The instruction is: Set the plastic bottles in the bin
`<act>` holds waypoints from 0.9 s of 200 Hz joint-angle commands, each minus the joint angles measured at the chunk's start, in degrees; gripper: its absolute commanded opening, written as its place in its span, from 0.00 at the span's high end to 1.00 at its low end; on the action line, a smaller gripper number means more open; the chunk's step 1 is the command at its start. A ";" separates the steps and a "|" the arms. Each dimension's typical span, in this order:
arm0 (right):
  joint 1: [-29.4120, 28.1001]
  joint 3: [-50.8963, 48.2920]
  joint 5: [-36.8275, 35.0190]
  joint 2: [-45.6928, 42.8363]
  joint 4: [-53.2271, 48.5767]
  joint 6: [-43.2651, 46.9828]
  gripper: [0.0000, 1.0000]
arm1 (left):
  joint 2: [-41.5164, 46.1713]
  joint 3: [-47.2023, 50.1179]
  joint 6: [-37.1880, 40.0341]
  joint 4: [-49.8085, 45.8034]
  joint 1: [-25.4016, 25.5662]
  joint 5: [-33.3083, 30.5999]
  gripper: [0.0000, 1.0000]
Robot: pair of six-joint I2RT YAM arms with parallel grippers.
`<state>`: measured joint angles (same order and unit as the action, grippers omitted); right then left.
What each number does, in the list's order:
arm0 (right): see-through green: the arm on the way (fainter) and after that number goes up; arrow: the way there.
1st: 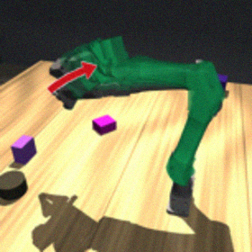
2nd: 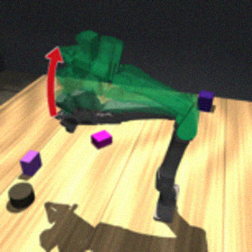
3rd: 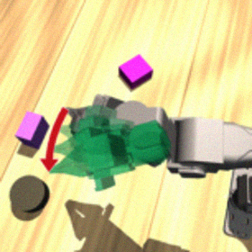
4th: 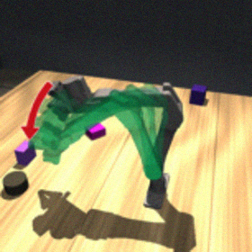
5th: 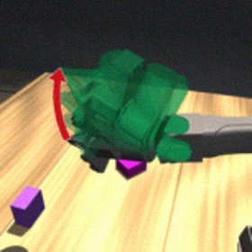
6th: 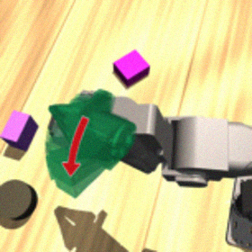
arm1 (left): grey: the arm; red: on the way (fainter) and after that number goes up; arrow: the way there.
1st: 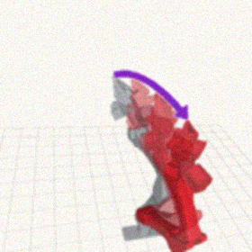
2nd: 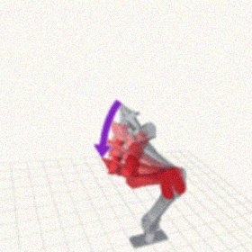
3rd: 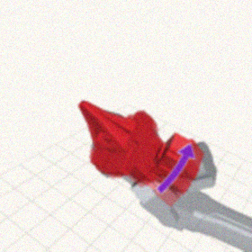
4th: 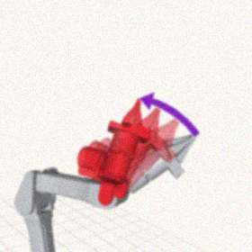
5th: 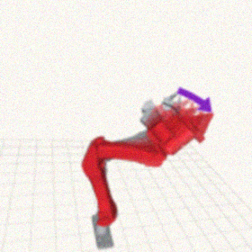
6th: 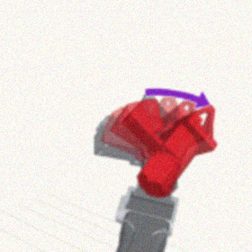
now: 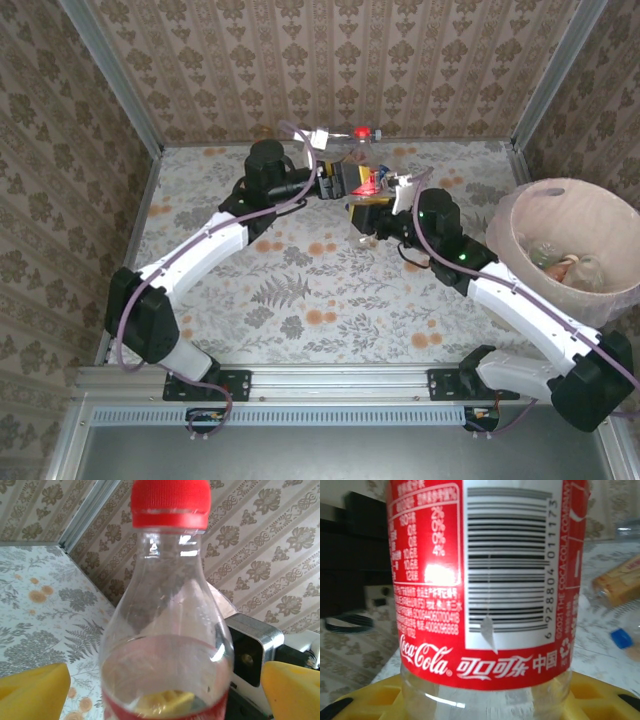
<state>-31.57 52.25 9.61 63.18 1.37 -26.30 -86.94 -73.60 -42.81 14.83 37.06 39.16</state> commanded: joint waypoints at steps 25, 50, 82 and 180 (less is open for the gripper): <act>3.69 2.92 -10.70 -7.79 -17.99 4.63 0.53 | 9.33 1.84 8.79 -7.27 -0.21 -12.87 0.00; 7.83 9.69 -16.35 -12.56 -29.62 8.17 0.53 | 12.07 3.18 11.91 -11.27 -0.37 -20.45 0.00; 17.73 17.71 -20.06 -16.50 -39.69 11.55 0.52 | 12.42 4.42 13.38 -11.66 -0.65 -22.54 0.00; 35.45 26.21 -39.88 -16.98 -51.57 18.25 0.50 | 8.79 2.72 9.81 -13.27 -1.98 -22.67 0.00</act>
<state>2.90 77.01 -21.30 46.04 -45.17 -10.66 -77.23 -69.41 -31.73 2.63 35.55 17.32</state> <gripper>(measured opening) 0.501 0.999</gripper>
